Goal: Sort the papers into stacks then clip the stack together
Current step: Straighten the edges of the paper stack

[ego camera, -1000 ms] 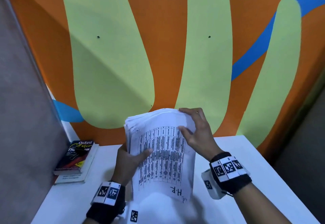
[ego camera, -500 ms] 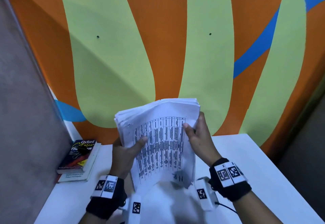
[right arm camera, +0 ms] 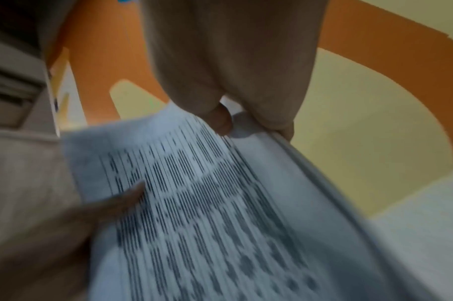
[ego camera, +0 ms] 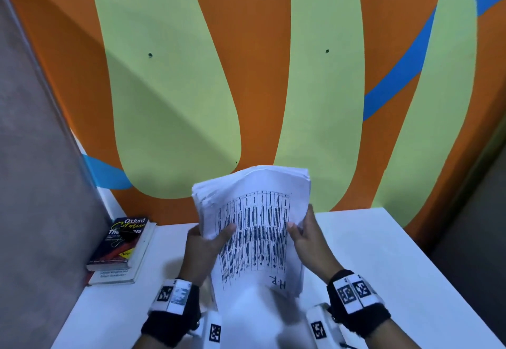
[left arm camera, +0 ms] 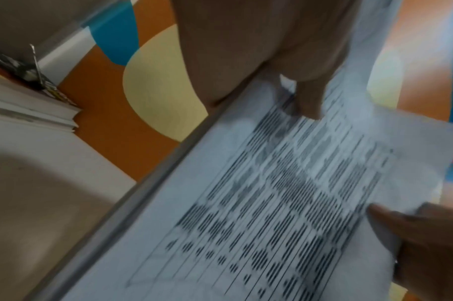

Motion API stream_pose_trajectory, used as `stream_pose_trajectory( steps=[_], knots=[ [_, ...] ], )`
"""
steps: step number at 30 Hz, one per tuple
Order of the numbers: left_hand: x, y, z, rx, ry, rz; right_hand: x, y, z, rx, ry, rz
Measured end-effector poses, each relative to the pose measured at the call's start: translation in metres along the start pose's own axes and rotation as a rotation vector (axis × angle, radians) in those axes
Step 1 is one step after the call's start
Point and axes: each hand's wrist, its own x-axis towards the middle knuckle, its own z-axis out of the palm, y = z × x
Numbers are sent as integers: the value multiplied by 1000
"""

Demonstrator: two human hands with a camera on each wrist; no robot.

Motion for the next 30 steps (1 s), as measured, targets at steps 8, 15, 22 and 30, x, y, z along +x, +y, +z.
stream_pose_trajectory(
  steps=[8, 15, 22, 30],
  knots=[
    [10, 35, 14, 223, -91, 81, 6, -80, -46, -537, 377, -538],
    [21, 56, 34, 406, -315, 262, 40, -141, -58, -576, -152, -399],
    [29, 17, -47, 394, 153, 190, 35, -72, -110, 75, 165, -277],
    [41, 14, -28, 80, 61, 36, 27, -23, -73, 217, 329, -239]
  ],
)
